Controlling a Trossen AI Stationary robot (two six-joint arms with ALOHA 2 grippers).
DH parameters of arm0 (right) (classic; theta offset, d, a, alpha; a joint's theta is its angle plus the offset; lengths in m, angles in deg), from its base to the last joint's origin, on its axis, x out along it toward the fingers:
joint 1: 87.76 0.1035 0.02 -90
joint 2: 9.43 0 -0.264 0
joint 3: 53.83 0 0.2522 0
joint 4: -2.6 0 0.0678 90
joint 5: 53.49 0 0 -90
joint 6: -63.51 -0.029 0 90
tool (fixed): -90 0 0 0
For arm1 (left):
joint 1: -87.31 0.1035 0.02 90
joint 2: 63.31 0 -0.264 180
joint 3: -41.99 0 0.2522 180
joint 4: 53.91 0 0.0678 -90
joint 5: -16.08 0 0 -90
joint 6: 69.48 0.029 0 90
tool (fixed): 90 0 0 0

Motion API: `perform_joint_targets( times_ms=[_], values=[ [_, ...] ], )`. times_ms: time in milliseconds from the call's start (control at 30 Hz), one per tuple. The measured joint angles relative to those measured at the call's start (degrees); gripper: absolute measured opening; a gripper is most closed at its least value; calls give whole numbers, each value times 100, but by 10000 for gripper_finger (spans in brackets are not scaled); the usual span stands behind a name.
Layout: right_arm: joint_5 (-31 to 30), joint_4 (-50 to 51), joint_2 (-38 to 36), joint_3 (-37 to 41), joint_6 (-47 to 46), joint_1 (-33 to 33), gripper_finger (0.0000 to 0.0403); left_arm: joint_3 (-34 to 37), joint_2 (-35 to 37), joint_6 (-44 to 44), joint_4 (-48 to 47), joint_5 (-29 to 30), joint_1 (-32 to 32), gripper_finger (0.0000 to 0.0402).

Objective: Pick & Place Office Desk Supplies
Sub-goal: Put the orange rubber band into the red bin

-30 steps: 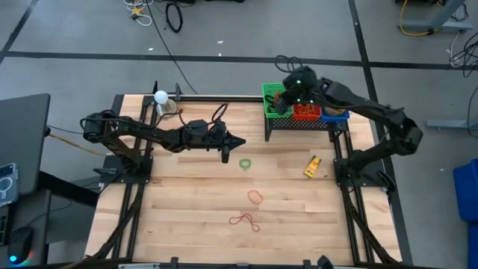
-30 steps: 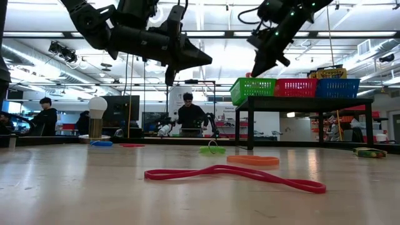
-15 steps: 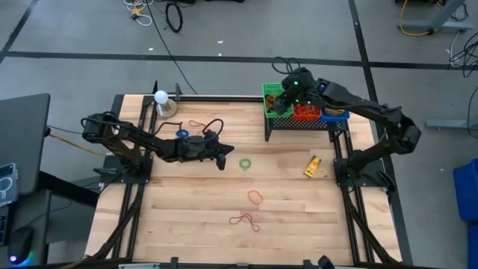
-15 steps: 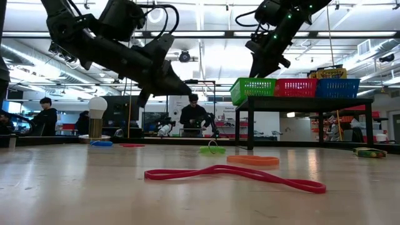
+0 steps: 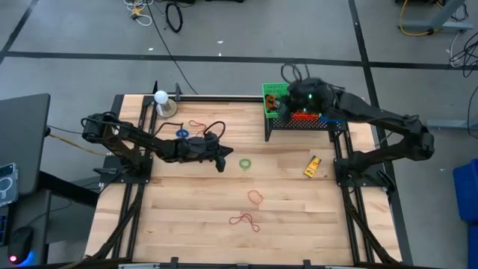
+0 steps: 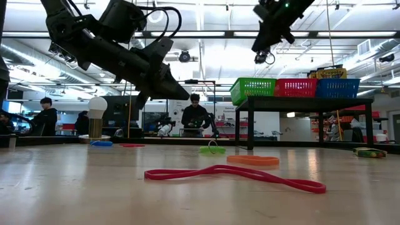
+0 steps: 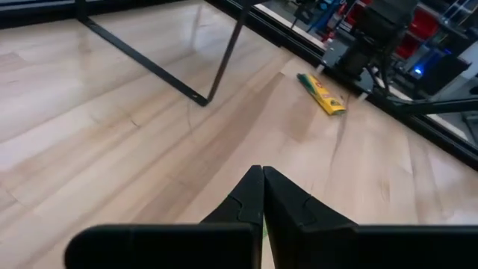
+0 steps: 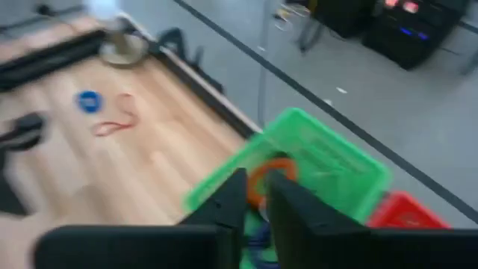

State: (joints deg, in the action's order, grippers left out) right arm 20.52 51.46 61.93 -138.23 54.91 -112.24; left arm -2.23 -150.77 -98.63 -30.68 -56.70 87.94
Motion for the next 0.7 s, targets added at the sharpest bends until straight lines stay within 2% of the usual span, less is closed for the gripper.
perform_joint_targets(
  times_ms=[133,367,700],
  values=[
    [13,-294,-106,314,-221,647,10,0,0,63,3,17,5,15],
    [-165,-1213,-97,998,-770,1785,13,0,0,217,5,-87,5,18],
    [-877,-1262,-57,623,-1152,3027,3,0,0,198,5,-195,7,18]
  ],
)
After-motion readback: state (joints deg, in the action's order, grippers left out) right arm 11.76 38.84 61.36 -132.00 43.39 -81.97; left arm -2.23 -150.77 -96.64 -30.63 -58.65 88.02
